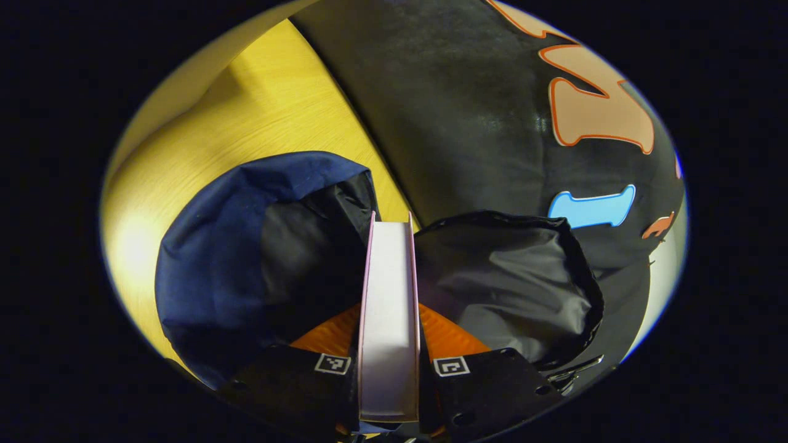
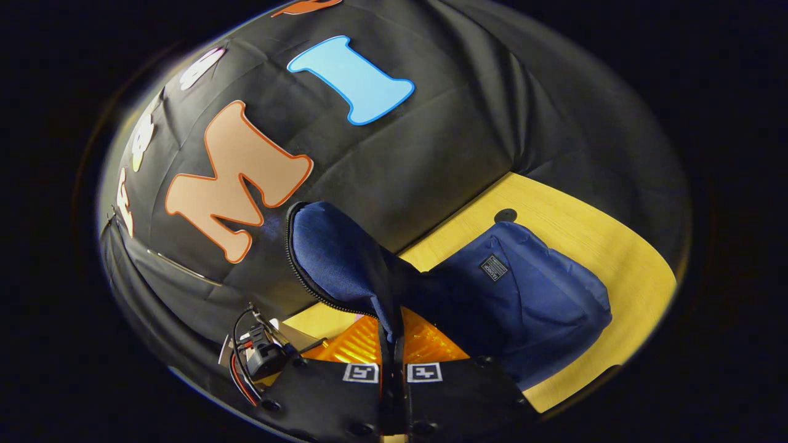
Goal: Open the schoolbag, grab two books from the bookshelf and put them into the schoolbag.
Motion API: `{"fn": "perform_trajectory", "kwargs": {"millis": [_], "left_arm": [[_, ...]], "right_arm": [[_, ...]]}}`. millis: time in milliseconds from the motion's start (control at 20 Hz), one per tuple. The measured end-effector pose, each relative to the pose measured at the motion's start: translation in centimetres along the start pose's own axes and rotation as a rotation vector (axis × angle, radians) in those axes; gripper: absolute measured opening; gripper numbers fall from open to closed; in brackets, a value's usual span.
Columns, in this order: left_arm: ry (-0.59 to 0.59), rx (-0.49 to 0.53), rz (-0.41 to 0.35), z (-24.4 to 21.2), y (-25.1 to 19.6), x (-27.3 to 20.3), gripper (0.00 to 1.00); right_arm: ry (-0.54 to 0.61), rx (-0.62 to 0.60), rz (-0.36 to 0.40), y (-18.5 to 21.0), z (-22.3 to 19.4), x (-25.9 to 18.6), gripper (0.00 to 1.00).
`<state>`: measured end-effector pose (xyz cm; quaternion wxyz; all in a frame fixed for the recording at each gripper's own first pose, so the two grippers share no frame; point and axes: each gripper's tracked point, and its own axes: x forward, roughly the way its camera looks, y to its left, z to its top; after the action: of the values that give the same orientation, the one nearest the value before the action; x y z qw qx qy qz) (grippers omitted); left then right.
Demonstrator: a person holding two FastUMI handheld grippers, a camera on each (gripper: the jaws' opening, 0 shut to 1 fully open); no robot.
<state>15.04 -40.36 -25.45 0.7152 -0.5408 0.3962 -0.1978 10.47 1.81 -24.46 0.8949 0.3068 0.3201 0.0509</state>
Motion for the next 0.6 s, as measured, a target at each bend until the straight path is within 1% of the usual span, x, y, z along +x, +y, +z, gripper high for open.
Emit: {"fn": "perform_trajectory", "kwargs": {"millis": [200,300,350,400,500,550,600], "left_arm": [[0.011,0.049,0.012,-0.3,-0.2,0.0,0.35],[0.036,0.087,0.013,-0.6,0.0,0.0,0.37],[0.052,0.111,0.02,-0.7,0.1,-0.1,0.33],[0.061,0.139,0.038,-0.8,0.2,-0.2,0.39],[0.093,0.24,0.136,-0.8,1.9,-0.5,0.36],[0.115,0.3,0.184,-0.8,2.9,-1.0,0.42],[0.124,0.352,0.219,-0.8,3.4,-1.2,0.7]], "right_arm": [[0.001,0.0,-0.001,-0.1,0.1,0.0,0.02],[0.001,-0.003,-0.005,-0.2,0.2,0.1,0.02],[0.002,-0.002,-0.004,-0.2,0.1,0.0,0.02],[0.001,-0.003,-0.006,-0.3,0.2,0.0,0.02],[0.002,-0.008,-0.012,-0.4,0.2,0.1,0.03],[0.004,-0.009,-0.014,-0.4,0.1,0.1,0.02],[0.006,-0.008,-0.014,-0.3,0.0,0.2,0.02]]}}
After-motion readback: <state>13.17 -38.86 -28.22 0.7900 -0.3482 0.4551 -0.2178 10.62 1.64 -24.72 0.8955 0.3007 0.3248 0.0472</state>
